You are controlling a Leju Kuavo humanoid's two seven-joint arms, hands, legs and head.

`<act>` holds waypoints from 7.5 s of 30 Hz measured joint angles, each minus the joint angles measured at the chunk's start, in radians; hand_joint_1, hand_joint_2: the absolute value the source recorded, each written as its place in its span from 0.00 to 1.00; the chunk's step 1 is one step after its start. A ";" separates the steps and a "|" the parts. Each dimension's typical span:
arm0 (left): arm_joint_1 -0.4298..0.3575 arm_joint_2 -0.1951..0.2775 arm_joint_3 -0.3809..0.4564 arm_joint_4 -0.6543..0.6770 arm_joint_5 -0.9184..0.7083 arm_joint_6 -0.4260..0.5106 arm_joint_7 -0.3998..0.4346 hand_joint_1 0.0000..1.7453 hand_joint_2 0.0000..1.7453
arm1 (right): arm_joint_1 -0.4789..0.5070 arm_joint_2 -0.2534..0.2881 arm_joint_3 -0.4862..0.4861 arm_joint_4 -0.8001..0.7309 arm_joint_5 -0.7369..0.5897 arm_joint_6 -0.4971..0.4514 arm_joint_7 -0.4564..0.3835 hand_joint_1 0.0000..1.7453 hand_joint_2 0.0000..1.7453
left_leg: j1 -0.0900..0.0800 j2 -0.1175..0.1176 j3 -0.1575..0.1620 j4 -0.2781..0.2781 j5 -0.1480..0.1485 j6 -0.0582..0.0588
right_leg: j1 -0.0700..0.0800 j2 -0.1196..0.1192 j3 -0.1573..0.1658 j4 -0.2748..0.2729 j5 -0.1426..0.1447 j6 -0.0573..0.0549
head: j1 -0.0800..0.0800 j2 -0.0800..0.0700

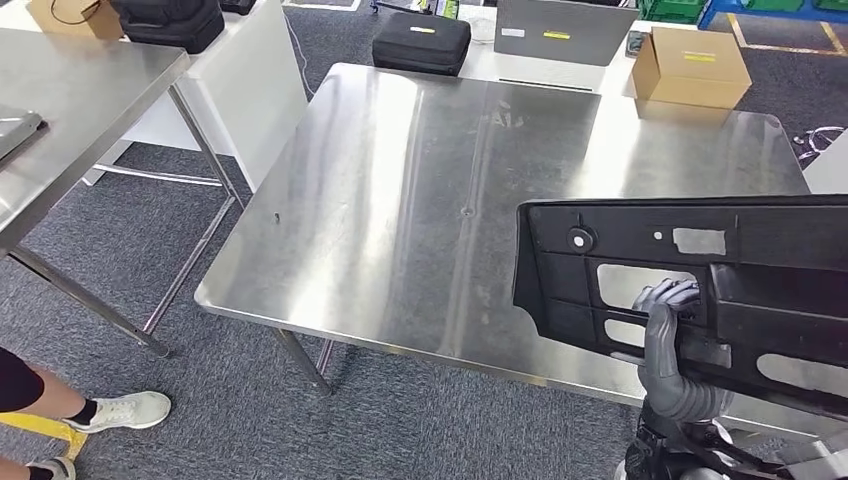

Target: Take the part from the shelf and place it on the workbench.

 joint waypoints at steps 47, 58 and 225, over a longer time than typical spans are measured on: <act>-0.046 -0.023 -0.023 -0.017 -0.035 0.008 -0.012 0.00 1.00 | -0.436 -0.047 0.465 0.425 0.517 -0.074 0.152 0.95 1.00 | -0.003 0.003 0.117 -0.265 0.189 0.014 | -0.004 0.003 -0.015 0.019 -0.014 0.045 | 0.006 0.000; -0.063 -0.025 -0.026 -0.034 -0.025 -0.006 -0.028 0.00 1.00 | -0.760 0.069 0.619 0.819 0.965 -0.251 0.320 0.95 1.00 | -0.002 0.003 0.115 -0.265 0.189 0.014 | -0.004 0.003 -0.020 0.018 -0.015 0.045 | 0.006 0.000; -0.030 -0.033 -0.129 -0.029 0.077 0.097 -0.043 0.00 0.00 | -0.132 -0.091 0.183 0.066 -0.276 0.441 0.089 0.00 0.00 | 0.027 0.006 0.016 -0.095 0.099 -0.008 | -0.026 0.004 0.001 0.011 -0.012 0.034 | 0.004 0.000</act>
